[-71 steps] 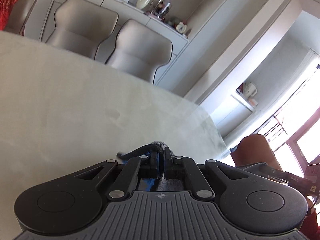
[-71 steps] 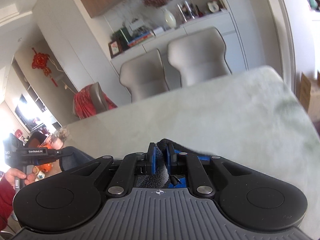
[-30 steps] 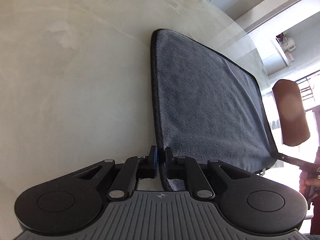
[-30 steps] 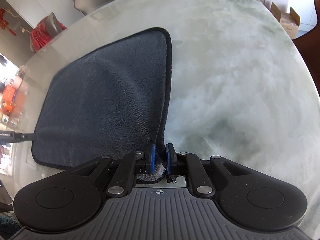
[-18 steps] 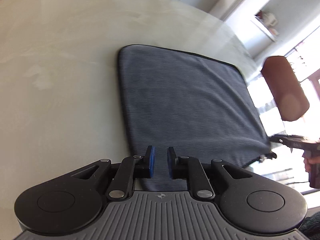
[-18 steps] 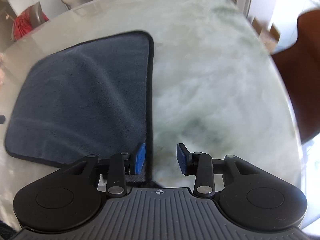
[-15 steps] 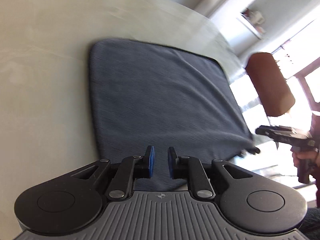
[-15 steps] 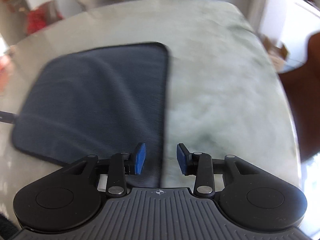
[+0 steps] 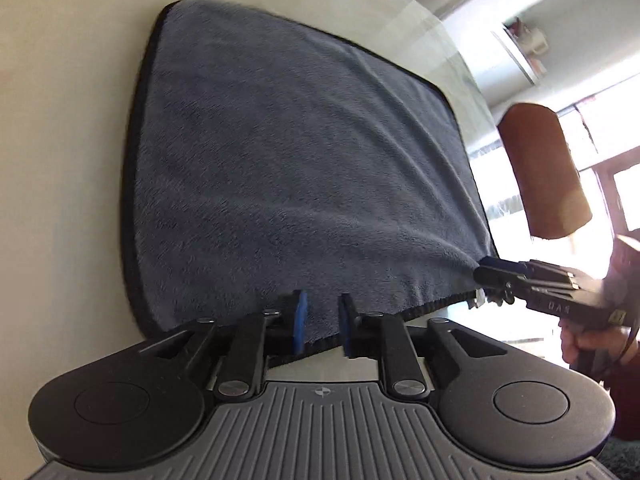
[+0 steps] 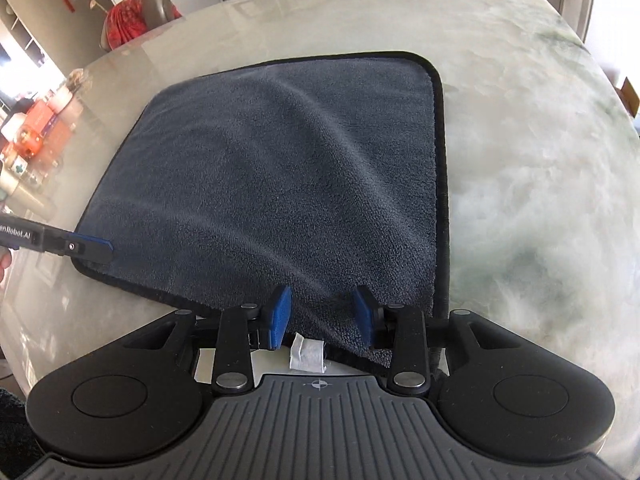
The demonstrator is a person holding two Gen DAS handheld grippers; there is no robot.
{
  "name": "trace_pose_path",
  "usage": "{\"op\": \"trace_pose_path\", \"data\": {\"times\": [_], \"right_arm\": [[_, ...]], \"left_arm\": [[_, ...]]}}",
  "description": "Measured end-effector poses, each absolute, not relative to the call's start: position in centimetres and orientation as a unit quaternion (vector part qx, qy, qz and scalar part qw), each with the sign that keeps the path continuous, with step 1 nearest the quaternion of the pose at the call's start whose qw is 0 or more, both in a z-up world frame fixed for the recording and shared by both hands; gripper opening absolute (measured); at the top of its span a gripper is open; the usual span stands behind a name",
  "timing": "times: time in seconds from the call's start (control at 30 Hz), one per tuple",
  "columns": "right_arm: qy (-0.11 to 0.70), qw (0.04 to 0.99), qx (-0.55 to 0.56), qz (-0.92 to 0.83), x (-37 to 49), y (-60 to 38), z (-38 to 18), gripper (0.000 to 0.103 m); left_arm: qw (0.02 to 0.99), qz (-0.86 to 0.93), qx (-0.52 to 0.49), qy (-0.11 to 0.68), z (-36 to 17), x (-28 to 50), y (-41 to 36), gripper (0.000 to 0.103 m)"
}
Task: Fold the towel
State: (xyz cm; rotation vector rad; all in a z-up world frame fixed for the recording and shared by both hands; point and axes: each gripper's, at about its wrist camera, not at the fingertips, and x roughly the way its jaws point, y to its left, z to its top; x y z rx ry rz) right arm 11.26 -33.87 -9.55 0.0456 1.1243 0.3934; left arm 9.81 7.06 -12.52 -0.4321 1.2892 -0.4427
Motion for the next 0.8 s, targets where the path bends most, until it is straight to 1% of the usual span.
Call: {"op": "trace_pose_path", "data": {"times": [0.23, 0.4, 0.43, 0.47, 0.5, 0.57, 0.6, 0.63, 0.67, 0.7, 0.8], "right_arm": [[0.550, 0.814, -0.015, 0.188, 10.6, -33.2, -9.2, 0.038], [0.562, 0.804, -0.028, 0.194, 10.6, -33.6, -9.0, 0.038], [0.564, 0.803, -0.027, 0.192, 11.0, -33.6, -8.8, 0.038], [0.555, 0.809, -0.028, 0.189, 11.2, -33.5, -8.6, 0.038], [0.545, 0.817, -0.030, 0.187, 11.4, -33.2, -8.3, 0.038], [0.520, 0.832, -0.029, 0.189, 12.3, -32.7, -7.8, 0.038], [0.511, 0.838, -0.028, 0.191, 12.9, -32.4, -7.7, 0.038], [0.505, 0.841, -0.027, 0.191, 13.4, -31.9, -7.9, 0.038], [0.503, 0.842, -0.027, 0.194, 14.0, -31.3, -8.2, 0.038], [0.501, 0.842, -0.030, 0.197, 14.3, -30.8, -8.5, 0.038], [0.497, 0.840, -0.059, 0.208, 14.6, -29.2, -9.4, 0.040]], "left_arm": [[0.746, -0.182, -0.228, 0.599, -12.9, 8.4, 9.7, 0.001], [0.760, -0.178, -0.189, 0.595, -12.1, 8.0, 9.0, 0.002], [0.764, -0.178, -0.181, 0.594, -11.8, 8.1, 8.9, 0.006], [0.768, -0.179, -0.177, 0.589, -11.4, 8.2, 8.8, 0.015], [0.776, -0.182, -0.173, 0.578, -10.8, 8.5, 8.8, 0.017], [0.792, -0.189, -0.165, 0.557, -9.5, 9.2, 8.6, 0.019], [0.799, -0.191, -0.159, 0.547, -9.2, 9.7, 8.3, 0.025], [0.806, -0.194, -0.154, 0.538, -8.8, 10.2, 8.0, 0.029], [0.813, -0.197, -0.148, 0.528, -8.5, 10.7, 7.8, 0.037], [0.817, -0.199, -0.143, 0.523, -8.2, 11.1, 7.5, 0.039], [0.813, -0.200, -0.128, 0.531, -8.7, 10.6, 6.9, 0.039]]}}
